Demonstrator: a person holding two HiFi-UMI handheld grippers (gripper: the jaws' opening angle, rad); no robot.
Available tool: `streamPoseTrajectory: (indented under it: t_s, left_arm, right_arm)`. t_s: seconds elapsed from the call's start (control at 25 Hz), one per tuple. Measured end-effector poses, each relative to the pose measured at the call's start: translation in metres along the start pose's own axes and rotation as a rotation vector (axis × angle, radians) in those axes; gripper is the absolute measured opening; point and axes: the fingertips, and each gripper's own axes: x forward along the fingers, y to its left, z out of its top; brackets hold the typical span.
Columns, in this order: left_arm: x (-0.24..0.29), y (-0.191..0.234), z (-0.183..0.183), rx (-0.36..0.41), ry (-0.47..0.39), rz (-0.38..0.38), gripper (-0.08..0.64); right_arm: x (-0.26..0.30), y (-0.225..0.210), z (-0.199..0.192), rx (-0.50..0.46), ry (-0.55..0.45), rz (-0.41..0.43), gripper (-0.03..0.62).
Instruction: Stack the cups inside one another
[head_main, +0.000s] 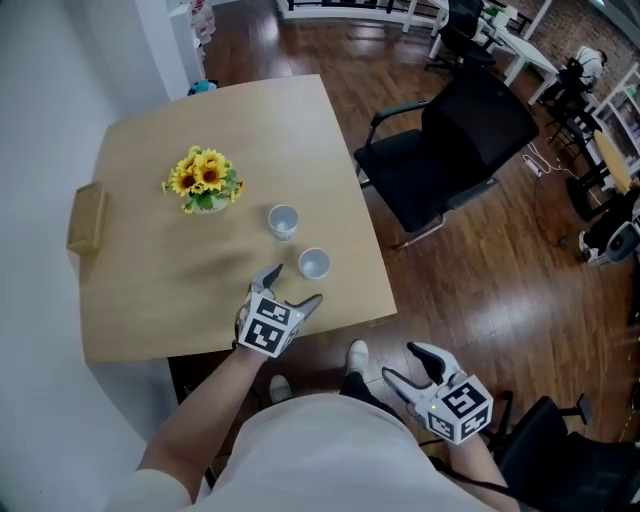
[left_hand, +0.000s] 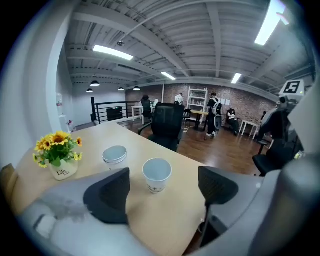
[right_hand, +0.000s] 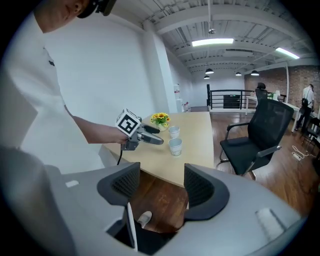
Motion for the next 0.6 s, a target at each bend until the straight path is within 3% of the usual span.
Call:
streamPoseTrajectory:
  t_s: [0.28, 0.36, 0.44, 0.6]
  left_arm:
    - [0.086, 0.013, -0.005, -0.067, 0.107, 0.143, 0.453]
    - [0.093, 0.017, -0.008, -0.092, 0.127, 0.177, 0.451]
    - [0.091, 0.021, -0.002, -0.106, 0.122, 0.216, 0.381]
    - [0.078, 0.025, 0.013, -0.124, 0.103, 0.273, 0.376]
  right_arm:
    - [-0.04, -0.1, -0.003, 0.017, 0.005, -0.02, 0.272]
    - [-0.045, -0.122, -0.004, 0.012, 0.01, -0.005, 0.272]
    - [-0.048, -0.141, -0.001, 0.0, 0.009, 0.015, 0.272]
    - [-0.046, -0.172, 0.002, -0.02, 0.01, 0.064, 0.27]
